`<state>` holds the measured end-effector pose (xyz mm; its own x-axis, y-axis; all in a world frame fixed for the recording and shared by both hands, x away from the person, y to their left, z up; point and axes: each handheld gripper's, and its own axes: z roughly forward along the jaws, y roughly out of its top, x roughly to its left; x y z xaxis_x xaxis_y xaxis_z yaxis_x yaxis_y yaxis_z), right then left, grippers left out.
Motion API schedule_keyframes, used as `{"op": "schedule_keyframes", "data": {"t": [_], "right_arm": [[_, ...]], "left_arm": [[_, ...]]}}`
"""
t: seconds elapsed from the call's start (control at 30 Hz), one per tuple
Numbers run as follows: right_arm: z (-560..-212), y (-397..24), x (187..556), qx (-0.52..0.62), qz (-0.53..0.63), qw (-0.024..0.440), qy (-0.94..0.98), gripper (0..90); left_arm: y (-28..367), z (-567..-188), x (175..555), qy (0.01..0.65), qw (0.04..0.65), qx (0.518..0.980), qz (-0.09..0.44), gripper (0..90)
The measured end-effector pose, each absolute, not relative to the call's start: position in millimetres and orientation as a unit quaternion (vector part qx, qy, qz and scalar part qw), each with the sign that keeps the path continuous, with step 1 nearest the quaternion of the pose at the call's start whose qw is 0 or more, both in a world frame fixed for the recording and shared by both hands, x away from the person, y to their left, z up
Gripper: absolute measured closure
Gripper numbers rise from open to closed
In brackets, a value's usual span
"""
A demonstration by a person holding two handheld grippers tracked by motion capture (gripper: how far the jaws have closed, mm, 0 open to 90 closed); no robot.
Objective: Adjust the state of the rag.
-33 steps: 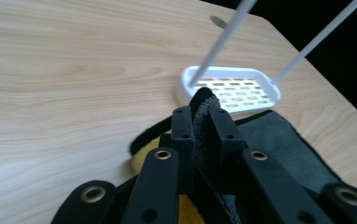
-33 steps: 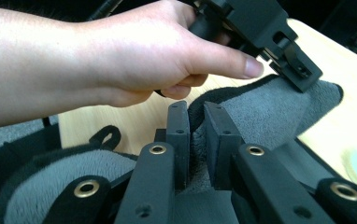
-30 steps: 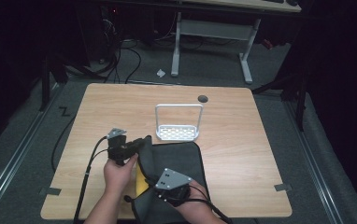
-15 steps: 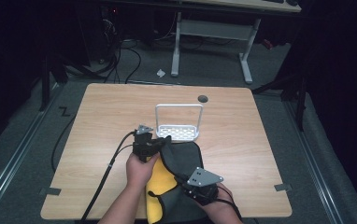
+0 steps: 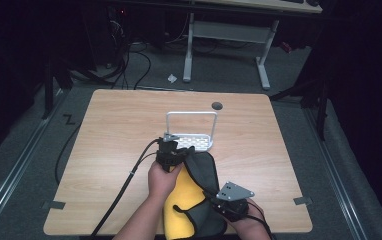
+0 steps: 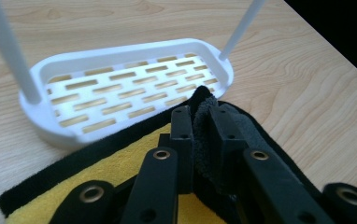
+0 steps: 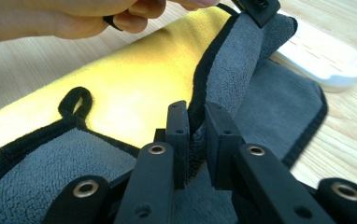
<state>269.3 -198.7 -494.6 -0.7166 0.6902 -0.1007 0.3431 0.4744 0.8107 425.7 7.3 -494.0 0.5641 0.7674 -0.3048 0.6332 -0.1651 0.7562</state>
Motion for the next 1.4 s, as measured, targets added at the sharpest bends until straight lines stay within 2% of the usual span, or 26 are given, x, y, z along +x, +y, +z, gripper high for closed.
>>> {"op": "schedule_keyframes", "data": {"t": [0.23,0.3,0.33,0.53,0.67,0.77,0.93,1.0,1.23,1.4], "right_arm": [[-500.3,-211.5,269.9,0.324,0.399,0.208,0.832,78.5],[-502.8,-215.8,271.6,0.335,0.398,0.197,0.831,67.8],[-503.4,-218.8,272.1,0.34,0.401,0.2,0.826,65.5],[-494.7,-237.1,274.1,0.368,0.427,0.205,0.8,63.0],[-497.4,-237.9,275.9,0.367,0.424,0.202,0.803,65.5],[-499.6,-234.1,276.7,0.36,0.418,0.197,0.81,70.2],[-503.1,-221.9,279.1,0.344,0.405,0.173,0.829,89.6],[-505.5,-210.9,284.8,0.335,0.397,0.159,0.84,90.0],[-518.3,-170.6,298.7,0.305,0.353,0.127,0.875,90.0],[-520.6,-190.9,275.3,0.317,0.339,0.124,0.877,90.0]], "left_arm": [[-11.4,-498.5,429.5,0.455,0.443,0.77,0.07,78.6],[-14.9,-500.4,429.8,0.453,0.45,0.767,0.058,70.7],[-16.1,-500.6,429.5,0.451,0.457,0.764,0.051,65.5],[-15.6,-491.9,423.0,0.434,0.485,0.757,0.054,50.6],[-6.6,-486.6,414.0,0.424,0.487,0.761,0.062,51.0],[10.6,-488.0,401.0,0.416,0.484,0.767,0.064,55.2],[46.0,-504.5,362.3,0.407,0.447,0.795,0.062,74.1],[55.5,-512.2,349.3,0.405,0.438,0.8,0.061,79.0],[56.5,-528.2,340.5,0.397,0.408,0.819,0.066,78.8],[56.3,-530.5,342.9,0.392,0.41,0.821,0.063,78.4]]}}
